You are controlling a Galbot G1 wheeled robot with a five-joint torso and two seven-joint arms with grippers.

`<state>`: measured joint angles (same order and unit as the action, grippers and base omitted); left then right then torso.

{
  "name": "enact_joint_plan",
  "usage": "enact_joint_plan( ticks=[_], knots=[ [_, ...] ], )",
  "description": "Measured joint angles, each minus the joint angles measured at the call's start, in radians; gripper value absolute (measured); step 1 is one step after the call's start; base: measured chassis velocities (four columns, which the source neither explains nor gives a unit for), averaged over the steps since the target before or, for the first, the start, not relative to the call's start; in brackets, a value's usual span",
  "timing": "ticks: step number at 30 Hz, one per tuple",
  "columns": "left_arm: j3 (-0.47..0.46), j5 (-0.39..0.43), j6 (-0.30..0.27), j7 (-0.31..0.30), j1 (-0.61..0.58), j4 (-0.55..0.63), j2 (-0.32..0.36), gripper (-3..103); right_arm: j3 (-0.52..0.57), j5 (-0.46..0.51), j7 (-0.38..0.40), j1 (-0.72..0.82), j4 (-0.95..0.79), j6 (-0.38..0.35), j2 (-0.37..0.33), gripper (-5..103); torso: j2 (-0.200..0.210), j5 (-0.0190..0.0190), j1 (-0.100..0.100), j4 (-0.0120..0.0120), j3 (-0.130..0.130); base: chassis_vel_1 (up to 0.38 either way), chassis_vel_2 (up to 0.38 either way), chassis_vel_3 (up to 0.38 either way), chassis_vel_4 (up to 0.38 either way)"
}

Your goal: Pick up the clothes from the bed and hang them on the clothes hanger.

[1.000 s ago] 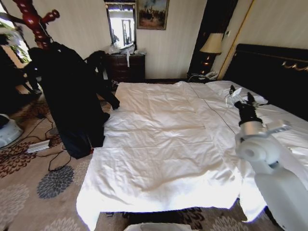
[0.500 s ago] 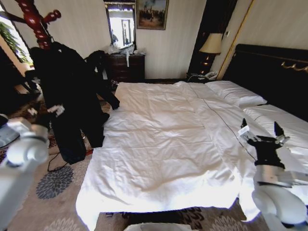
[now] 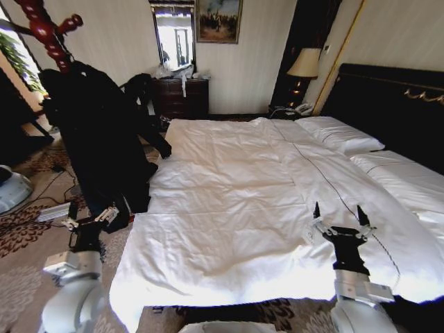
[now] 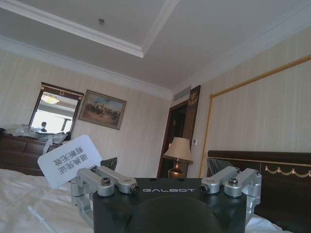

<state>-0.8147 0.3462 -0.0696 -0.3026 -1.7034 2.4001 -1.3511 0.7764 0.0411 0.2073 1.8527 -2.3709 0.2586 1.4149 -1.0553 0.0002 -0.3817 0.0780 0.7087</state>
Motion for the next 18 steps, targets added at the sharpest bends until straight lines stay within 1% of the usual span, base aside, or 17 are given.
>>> enact_joint_plan(
  ticks=[4, 18],
  knots=[
    [-0.004, 0.003, 0.002, 0.006, -0.020, 0.026, -0.007, 100, -0.009, 0.005, 0.001, 0.016, -0.028, -0.010, 0.003, 100, 0.000, -0.0001, 0.000, 0.0000, 0.000, 0.000, 0.000, 0.000, 0.000],
    [-0.005, 0.015, 0.002, 0.007, -0.016, 0.024, 0.002, 100, -0.008, 0.019, 0.001, 0.015, -0.033, -0.015, -0.001, 100, 0.000, -0.0002, 0.000, 0.0000, 0.000, 0.000, 0.000, 0.000, 0.000]
  ],
)
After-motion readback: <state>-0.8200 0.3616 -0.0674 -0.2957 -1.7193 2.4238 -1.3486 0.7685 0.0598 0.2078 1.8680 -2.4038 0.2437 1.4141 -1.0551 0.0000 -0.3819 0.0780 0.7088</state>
